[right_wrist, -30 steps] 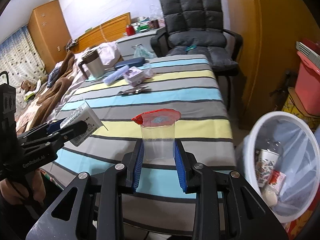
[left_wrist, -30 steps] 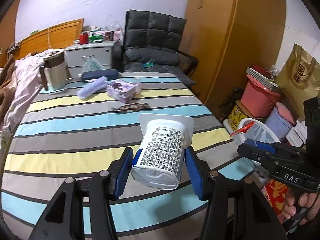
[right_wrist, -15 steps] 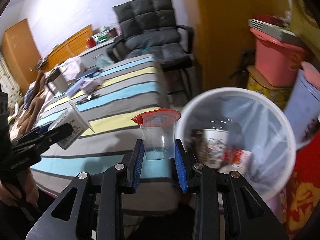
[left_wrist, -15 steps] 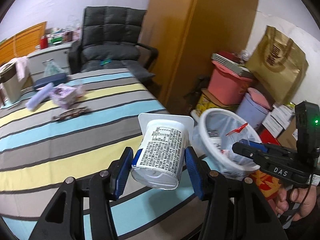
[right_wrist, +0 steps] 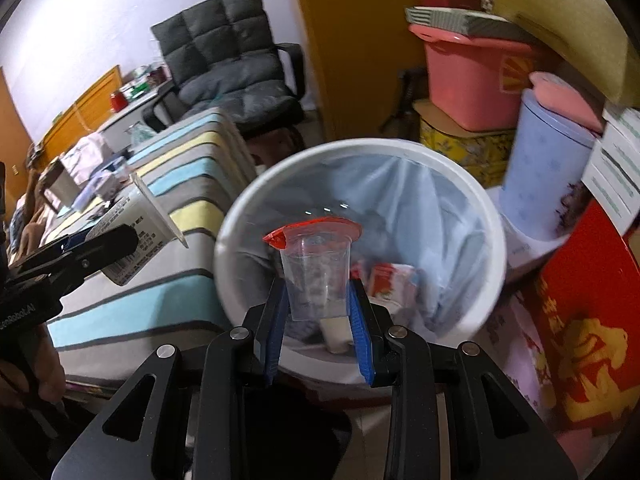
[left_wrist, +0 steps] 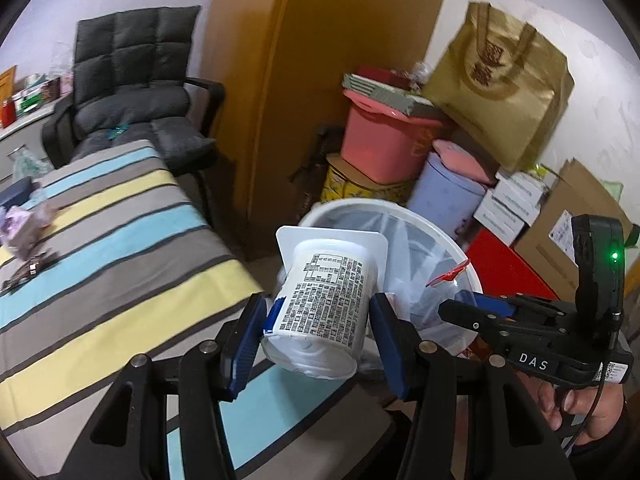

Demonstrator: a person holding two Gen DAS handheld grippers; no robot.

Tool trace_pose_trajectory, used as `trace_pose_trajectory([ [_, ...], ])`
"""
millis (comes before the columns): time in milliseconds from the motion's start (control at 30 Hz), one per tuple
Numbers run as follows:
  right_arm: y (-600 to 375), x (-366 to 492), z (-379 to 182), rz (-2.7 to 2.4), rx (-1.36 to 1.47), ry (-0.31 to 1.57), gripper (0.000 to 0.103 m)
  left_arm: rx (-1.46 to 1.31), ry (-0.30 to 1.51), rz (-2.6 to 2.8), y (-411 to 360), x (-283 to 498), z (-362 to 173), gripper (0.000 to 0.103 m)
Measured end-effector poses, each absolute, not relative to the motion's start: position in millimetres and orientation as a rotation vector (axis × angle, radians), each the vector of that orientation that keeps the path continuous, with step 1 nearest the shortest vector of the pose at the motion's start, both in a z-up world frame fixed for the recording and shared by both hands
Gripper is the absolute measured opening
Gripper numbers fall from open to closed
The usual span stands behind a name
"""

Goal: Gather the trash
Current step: 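Carry the white tub and clear cup in both tools over the bin, then open both tools to drop the tub and clear cup into the bin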

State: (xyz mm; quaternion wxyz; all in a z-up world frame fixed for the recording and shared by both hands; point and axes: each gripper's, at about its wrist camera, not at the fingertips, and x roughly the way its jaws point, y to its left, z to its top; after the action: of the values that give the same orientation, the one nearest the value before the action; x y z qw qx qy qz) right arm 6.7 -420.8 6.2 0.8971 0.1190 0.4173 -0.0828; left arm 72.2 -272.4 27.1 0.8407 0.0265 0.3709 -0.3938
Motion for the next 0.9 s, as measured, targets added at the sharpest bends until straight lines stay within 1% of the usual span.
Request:
trace_pose_trajectory([
  [267,-436.0,4.4,-2.8,-0.218,0.259,0.898,0.033,0.092,0.84,-0.887,-308.1,78.9,11.2,0.056],
  [467,-442.2,4.1,-5.7,-0.227,0.27,0.907,0.033,0.105,0.846,-0.92,-322.2,82.8,8.1,0.056],
  [667,-447.1,4.8,-7.4,-0.245,0.282,0.904,0.034,0.1,0.839,-0.914,-324.9,87.0,4.3,0.06],
  [700,-447.8,4.4,-6.8,-0.247,0.284,0.901,0.034,0.1,0.838,-0.913,-324.0,87.1,4.1,0.061],
  [900,-441.4,5.3,-0.1,-0.239,0.286,0.87,0.045,0.076,0.823,-0.886,-303.3,88.6,10.3,0.061],
])
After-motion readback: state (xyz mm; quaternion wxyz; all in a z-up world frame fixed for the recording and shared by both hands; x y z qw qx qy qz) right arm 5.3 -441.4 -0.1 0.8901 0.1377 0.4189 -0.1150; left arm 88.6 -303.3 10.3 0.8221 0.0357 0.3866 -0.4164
